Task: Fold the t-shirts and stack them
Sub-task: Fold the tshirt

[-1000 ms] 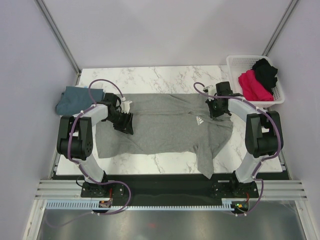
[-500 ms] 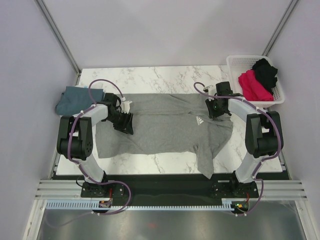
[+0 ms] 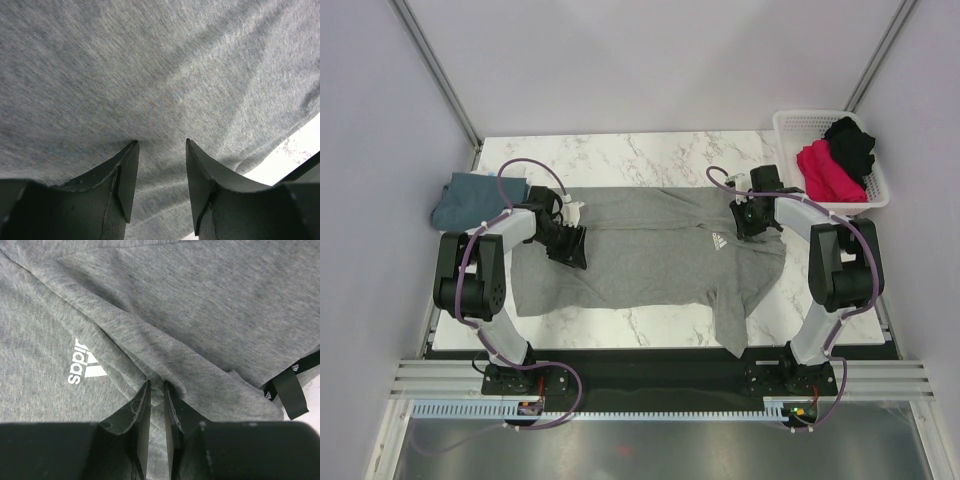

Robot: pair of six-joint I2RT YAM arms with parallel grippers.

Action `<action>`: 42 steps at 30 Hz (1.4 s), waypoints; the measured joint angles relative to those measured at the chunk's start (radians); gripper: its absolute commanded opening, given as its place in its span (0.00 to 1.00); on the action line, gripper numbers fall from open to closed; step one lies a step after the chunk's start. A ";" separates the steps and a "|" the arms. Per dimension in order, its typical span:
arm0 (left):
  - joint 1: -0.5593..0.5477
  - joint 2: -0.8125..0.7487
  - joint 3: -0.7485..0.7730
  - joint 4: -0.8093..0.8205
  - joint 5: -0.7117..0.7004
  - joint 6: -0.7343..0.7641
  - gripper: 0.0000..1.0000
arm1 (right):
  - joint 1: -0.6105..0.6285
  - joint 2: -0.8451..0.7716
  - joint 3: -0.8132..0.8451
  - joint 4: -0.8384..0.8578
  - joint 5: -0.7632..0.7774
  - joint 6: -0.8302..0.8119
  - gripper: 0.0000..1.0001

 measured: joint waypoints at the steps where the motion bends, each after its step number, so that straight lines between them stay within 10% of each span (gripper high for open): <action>1: 0.000 0.000 0.000 0.000 0.000 0.000 0.51 | 0.000 0.004 0.000 0.000 -0.002 0.000 0.23; 10: 0.000 0.000 0.000 0.000 0.000 0.000 0.51 | 0.000 0.010 0.001 0.000 -0.022 -0.006 0.00; 25: 0.000 0.000 0.000 0.000 0.000 0.000 0.51 | 0.000 -0.059 0.011 -0.024 -0.024 -0.002 0.00; 31: -0.002 0.000 0.000 0.001 0.001 0.000 0.51 | 0.007 -0.076 0.007 -0.027 -0.024 0.007 0.30; 42: -0.002 0.000 0.000 0.001 0.000 0.000 0.51 | 0.011 -0.034 0.000 -0.030 -0.021 0.006 0.32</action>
